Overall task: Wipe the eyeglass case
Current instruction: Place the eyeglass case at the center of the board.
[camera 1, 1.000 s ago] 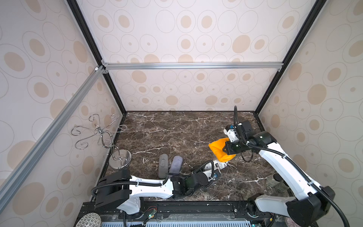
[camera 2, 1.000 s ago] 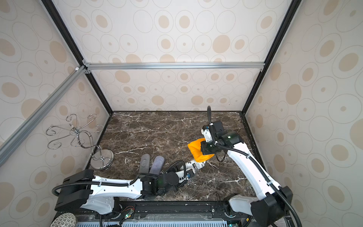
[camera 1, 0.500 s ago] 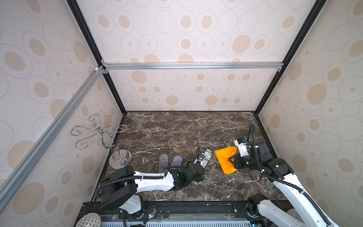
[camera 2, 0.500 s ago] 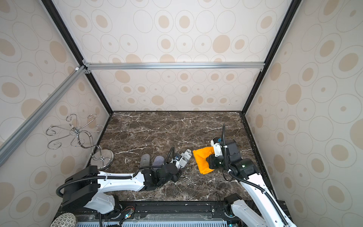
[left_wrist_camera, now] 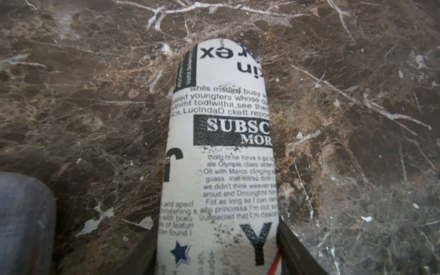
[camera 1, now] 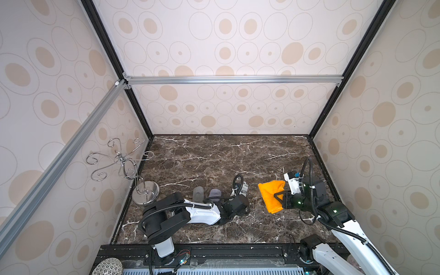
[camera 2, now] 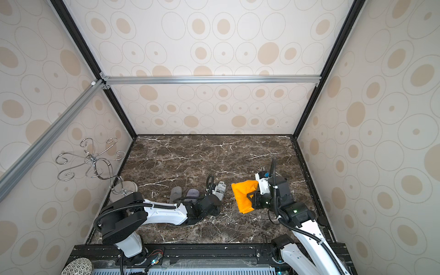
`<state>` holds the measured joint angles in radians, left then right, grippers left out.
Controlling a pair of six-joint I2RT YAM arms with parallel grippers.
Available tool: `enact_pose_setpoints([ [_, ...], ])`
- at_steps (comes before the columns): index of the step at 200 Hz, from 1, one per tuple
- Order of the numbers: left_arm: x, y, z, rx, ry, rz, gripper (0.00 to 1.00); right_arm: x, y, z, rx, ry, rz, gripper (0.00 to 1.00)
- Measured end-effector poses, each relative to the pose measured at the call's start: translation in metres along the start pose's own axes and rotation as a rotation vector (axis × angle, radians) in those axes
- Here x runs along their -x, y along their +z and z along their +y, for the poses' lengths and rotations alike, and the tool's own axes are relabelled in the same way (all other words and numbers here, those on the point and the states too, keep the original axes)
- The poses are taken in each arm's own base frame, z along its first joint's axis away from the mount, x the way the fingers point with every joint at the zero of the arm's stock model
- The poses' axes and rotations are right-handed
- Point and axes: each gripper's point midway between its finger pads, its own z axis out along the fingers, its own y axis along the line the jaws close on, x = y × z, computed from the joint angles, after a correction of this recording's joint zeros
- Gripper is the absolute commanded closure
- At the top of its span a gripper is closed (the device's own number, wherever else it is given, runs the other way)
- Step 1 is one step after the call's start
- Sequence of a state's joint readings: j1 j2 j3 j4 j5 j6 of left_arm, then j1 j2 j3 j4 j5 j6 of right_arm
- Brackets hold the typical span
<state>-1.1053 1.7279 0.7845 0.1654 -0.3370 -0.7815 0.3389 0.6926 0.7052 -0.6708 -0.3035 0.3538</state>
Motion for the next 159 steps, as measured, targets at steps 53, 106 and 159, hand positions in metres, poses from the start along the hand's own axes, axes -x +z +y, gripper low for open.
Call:
enact_pose_setpoints([
  [53,0.001,0.011,-0.005,0.015,-0.026,0.003,0.33,0.0,-0.001,0.0,0.003,-0.003,-0.01,1.0],
  [106,-0.001,0.009,-0.005,0.026,-0.025,-0.002,0.16,-0.001,-0.002,0.0,0.006,-0.005,-0.016,1.0],
  [159,0.001,-0.007,-0.016,-0.044,-0.022,0.009,0.14,-0.001,-0.003,0.001,0.01,-0.008,-0.027,1.0],
])
